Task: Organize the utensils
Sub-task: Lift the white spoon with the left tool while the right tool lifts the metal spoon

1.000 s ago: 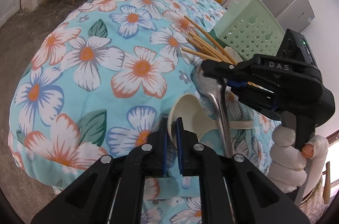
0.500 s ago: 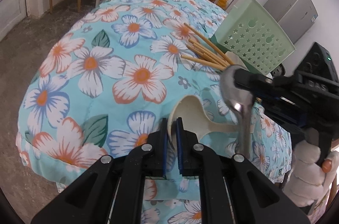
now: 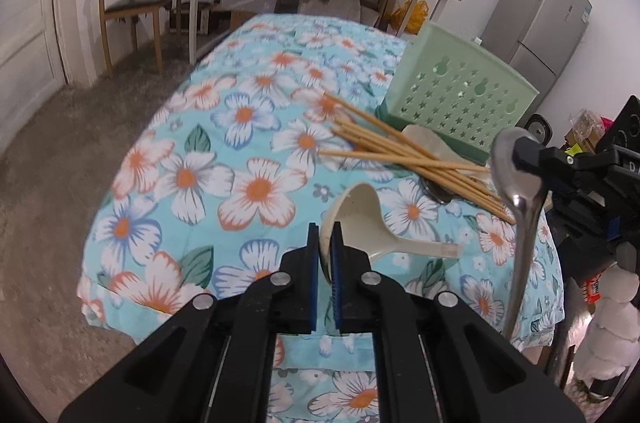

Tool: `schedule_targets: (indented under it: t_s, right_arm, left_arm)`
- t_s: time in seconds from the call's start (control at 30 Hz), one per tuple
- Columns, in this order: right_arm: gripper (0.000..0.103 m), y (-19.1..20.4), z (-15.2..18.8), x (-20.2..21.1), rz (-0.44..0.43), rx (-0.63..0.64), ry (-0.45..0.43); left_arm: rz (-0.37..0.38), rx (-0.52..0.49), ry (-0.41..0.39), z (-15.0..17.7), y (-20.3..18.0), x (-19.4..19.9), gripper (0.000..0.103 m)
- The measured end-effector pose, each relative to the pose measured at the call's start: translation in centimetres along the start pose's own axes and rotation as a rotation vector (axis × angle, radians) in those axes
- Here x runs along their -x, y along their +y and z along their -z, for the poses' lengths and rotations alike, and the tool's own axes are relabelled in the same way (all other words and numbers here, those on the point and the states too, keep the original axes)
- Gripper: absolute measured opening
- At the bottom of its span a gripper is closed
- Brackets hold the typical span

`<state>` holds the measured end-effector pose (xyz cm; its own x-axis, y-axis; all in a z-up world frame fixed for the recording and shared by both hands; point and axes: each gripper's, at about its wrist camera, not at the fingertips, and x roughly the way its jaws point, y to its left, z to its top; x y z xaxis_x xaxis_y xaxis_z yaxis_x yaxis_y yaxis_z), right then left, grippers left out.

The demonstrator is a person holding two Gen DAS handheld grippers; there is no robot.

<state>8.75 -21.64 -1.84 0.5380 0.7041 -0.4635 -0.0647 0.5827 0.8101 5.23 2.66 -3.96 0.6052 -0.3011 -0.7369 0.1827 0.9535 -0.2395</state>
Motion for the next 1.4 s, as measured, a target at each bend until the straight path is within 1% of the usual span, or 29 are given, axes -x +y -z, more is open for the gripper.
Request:
schedule_targets:
  t_s: [0.2,0.33,0.53,0.8,0.97,1.07,1.17,1.3,1.4]
  right_arm:
    - [0.002,0.2,-0.2,3.2,-0.008,0.018,-0.078]
    - [0.002,0.2,-0.3,4.4,-0.004,0.031,-0.115]
    - [0.002,0.5,-0.5,5.9,-0.001,0.053,-0.165]
    - [0.002,-0.1,-0.6,7.2,-0.010,0.053,-0.199]
    - [0.002,-0.4,-0.8,8.0,-0.014,0.052,-0.220]
    - [0.002,-0.8,-1.0,8.4,-0.012,0.050,-0.232]
    - [0.002,-1.5,-1.4,8.8,-0.013,0.044,-0.242]
    - [0.002,-2.5,-1.9,8.9,-0.007,0.037,-0.249]
    - [0.002,-3.0,-2.3,8.8,0.003,0.035,-0.255]
  left_arm:
    - [-0.024,-0.034,-0.054,-0.9,-1.1,2.0,0.004]
    - [-0.034,-0.046,-0.093,-1.6,-1.4,3.3,0.004]
    - [-0.050,-0.067,-0.175,-3.3,-1.8,5.9,0.004]
    - [-0.081,-0.110,-0.321,-7.4,-2.5,9.4,0.004]
    - [-0.091,-0.177,-0.397,-10.3,-4.2,10.7,0.004]
    - [-0.106,-0.238,-0.435,-12.0,-5.7,10.7,0.004]
    - [-0.135,-0.307,-0.464,-14.2,-7.3,9.7,0.004]
    - [-0.155,-0.355,-0.468,-16.8,-8.4,7.7,0.004]
    - [-0.178,-0.421,-0.443,-18.6,-9.4,5.5,0.004]
